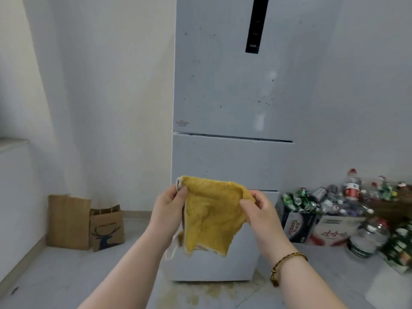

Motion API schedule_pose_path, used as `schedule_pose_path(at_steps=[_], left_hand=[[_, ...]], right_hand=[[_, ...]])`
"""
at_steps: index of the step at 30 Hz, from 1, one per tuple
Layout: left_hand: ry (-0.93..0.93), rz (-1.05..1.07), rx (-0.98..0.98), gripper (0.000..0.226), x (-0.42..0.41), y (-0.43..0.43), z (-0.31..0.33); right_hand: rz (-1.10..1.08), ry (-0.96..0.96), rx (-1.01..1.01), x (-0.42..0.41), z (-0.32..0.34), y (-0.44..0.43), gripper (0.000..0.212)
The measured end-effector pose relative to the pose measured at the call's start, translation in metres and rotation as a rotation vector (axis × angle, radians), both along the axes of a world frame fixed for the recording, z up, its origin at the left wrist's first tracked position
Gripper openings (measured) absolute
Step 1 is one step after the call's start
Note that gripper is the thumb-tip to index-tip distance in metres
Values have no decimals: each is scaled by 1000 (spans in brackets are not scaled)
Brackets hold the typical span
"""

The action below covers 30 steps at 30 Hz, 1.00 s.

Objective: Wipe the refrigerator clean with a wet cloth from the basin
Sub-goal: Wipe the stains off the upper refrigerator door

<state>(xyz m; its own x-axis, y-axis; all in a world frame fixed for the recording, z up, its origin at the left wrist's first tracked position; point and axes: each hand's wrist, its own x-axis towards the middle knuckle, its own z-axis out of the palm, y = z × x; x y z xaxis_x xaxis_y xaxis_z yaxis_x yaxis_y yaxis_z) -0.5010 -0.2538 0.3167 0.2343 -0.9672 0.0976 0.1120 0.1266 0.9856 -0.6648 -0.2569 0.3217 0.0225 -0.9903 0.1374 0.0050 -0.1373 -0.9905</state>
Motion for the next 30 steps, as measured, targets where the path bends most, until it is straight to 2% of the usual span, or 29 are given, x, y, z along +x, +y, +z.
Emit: schedule_pose_path(at_steps=[2,4,8,11,13,15,18,22,24,27,29,30], left_hand=[[124,-102,37,26,-31,-26,6],[205,-159,58,25,-53,-58,8],[185,-185,25,25,-93,-137,20],[166,-190,-1,25,-115,-187,27],[112,-233,-57,22,-138,-226,34],[32,-270,-108,21,-163,-261,39],[-49,-331,-179,22,-200,-291,42],[-161,-379,-285,28,-246,-331,53],[-281,-377,-346,31,-271,-349,57],[-508,-383,-447,25,-307,-366,59],[-617,-299,-491,40,-336,-380,66],[-627,-218,-497,39,-351,-387,71]], right_hand=[[88,-180,94,-26,-3,-20,12],[130,-164,112,-49,-5,-47,23],[-83,81,40,-94,6,-120,14],[-219,300,-66,-117,17,-162,16],[-340,522,-122,-139,21,-192,14],[-441,614,-126,-163,28,-216,16],[-571,570,-158,-200,36,-242,19],[-673,525,-276,-253,44,-294,8],[-650,454,-330,-282,50,-324,16],[-582,240,-435,-324,64,-362,34],[-513,97,-510,-358,75,-385,40],[-485,75,-553,-372,79,-397,41]])
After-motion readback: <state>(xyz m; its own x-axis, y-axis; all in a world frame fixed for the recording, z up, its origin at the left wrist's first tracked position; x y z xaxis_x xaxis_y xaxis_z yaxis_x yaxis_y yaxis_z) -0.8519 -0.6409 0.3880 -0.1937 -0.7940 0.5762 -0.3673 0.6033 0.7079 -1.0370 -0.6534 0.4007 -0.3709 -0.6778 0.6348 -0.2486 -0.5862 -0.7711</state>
